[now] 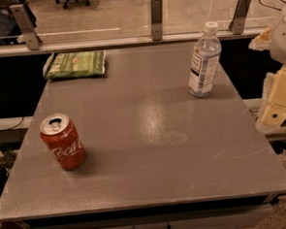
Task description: Move blue plastic bottle near green jalapeno chip bag
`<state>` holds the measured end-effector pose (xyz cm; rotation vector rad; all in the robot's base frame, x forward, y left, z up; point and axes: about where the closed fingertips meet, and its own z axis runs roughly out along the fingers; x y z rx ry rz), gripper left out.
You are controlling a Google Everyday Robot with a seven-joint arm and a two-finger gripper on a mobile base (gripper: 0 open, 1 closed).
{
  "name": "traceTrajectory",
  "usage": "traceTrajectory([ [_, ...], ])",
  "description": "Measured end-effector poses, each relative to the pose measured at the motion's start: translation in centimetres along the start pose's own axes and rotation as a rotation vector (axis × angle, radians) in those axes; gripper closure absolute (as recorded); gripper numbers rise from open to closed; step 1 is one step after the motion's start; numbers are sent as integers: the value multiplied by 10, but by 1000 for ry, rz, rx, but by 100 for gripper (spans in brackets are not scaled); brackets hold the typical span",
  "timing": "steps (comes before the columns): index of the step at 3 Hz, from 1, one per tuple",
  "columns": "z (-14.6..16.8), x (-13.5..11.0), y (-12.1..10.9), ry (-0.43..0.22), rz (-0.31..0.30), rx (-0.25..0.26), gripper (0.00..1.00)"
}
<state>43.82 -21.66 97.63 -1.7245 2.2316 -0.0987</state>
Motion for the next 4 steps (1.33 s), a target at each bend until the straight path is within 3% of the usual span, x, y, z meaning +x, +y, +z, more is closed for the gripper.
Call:
traceTrajectory([
  [1,0,0,0,0,0,0,0],
  [2,5,-3,-22,-9,5,41,0],
  [3,19,-6,-53,-50,30,77,0],
  [4,41,-16,-85,-152,82,100,0],
])
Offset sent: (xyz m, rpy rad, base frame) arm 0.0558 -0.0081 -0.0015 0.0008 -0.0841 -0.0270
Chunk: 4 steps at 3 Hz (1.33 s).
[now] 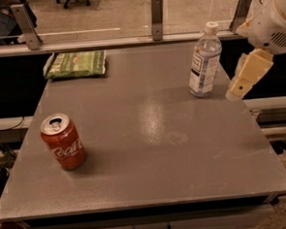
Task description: Move blue plastic bottle near green jalapeno chip bag
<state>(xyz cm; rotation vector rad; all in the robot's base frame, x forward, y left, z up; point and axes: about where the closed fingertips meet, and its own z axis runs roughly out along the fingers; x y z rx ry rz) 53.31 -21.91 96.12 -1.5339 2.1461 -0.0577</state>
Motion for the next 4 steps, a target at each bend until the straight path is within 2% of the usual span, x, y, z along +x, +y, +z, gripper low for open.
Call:
traceTrajectory([
  [1,25,-8,-24,-142,72,4,0],
  [2,47,-17,-41,-312,139,-11,0],
  [3,65,-26,-49,-462,207,-32,0],
  [4,78,-36,-56,-588,269,-36,18],
])
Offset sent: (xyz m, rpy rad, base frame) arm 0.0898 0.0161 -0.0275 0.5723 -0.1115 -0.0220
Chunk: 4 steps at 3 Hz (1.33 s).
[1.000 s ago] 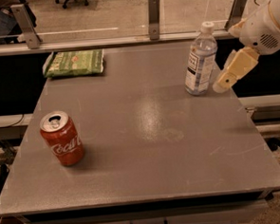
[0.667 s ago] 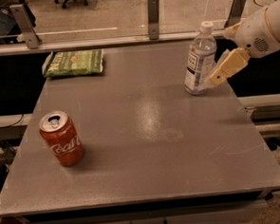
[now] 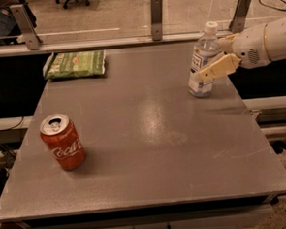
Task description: Move blue plastic bottle near green jalapeno chip bag
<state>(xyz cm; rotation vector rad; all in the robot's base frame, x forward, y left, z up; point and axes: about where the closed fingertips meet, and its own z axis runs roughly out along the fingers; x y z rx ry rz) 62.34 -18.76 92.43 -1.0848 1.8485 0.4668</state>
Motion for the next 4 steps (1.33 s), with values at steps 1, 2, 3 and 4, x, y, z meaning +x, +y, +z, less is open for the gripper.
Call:
traceTrajectory([
  [1,7,-3,-5,-76,41,5,41],
  [2,6,-7,-6,-121,54,2,64],
  [3,-9,-28,-6,-179,11,-1,88],
  [4,-7,-29,-5,-179,10,-4,100],
])
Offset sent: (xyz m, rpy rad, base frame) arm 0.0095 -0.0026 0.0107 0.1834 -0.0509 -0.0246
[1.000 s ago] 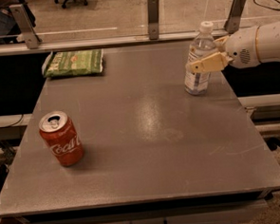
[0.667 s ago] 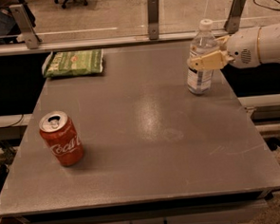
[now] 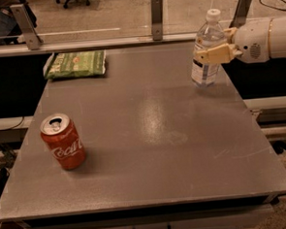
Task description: Move blue plastic bottle near green jalapeno chip bag
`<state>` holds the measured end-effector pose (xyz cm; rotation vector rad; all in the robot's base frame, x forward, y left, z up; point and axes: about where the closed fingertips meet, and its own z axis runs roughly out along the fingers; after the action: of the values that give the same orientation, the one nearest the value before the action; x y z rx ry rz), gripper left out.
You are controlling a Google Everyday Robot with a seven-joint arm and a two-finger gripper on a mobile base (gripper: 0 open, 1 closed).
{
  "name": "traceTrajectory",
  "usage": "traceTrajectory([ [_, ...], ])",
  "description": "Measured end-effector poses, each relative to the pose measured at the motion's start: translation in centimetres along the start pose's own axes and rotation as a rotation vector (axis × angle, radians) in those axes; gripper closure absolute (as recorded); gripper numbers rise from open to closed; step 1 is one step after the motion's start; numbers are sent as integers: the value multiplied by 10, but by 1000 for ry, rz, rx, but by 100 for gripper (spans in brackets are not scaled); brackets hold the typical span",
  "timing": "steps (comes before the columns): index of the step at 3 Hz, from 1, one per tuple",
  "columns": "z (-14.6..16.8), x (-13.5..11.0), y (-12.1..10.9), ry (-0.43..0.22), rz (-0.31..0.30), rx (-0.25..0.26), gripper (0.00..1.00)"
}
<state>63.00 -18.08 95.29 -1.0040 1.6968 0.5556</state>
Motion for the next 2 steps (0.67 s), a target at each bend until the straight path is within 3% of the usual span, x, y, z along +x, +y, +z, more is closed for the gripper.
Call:
traceTrajectory([
  [2,15,-3,5,2,-16,-26,100],
])
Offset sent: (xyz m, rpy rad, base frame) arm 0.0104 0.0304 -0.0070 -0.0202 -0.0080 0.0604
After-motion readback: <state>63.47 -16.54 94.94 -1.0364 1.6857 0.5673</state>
